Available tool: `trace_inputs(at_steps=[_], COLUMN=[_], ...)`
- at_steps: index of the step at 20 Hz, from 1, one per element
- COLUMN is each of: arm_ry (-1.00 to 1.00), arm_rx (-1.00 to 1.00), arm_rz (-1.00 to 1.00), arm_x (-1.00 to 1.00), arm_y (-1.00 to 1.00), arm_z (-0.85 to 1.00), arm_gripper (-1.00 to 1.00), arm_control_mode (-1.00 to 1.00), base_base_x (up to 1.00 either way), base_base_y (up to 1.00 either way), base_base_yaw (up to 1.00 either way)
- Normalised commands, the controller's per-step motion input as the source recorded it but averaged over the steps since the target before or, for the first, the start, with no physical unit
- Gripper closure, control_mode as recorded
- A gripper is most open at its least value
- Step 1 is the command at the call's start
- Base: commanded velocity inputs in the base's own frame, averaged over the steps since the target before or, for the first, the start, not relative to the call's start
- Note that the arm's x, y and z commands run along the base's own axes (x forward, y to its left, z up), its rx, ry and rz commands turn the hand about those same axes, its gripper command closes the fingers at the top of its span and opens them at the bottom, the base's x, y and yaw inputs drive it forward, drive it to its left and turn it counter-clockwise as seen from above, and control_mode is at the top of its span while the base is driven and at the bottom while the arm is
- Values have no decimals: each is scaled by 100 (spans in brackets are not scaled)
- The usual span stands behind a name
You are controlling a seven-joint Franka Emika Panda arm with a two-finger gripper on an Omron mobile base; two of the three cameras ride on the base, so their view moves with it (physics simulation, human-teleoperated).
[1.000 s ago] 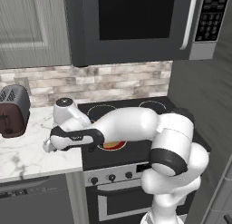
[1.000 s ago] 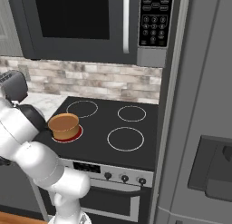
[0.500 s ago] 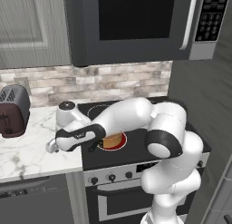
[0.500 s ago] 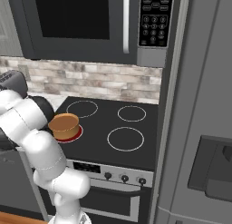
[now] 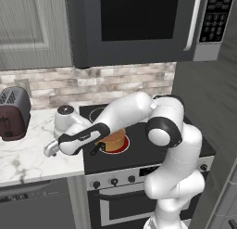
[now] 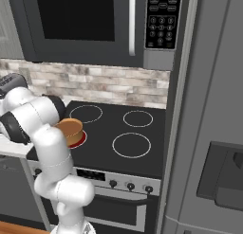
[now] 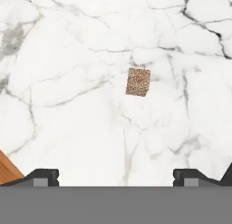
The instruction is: Pick up the sugar cube(s) and place them in the saucepan with hot chocolate.
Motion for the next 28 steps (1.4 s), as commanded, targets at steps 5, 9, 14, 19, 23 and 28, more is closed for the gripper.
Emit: trace_inputs(at_steps=[5,9,14,19,23,28], arm_ry=[0,0,0,0,0,0], arm_rx=[0,0,0,0,0,0], arm_rz=[0,0,0,0,0,0], arm_x=[17,6,0,6,28,32], arm_y=[25,1,-10,-3,0,0], arm_z=[0,-4,-2,-8,-18,-29], arm_gripper=[-100,-100,-100,-100,-100,-100], arm_control_mode=[-100,-100,-100,-100,-100,-100], base_base_x=[0,0,0,0,0,0], base_base_y=[0,0,0,0,0,0], base_base_yaw=[0,0,0,0,0,0])
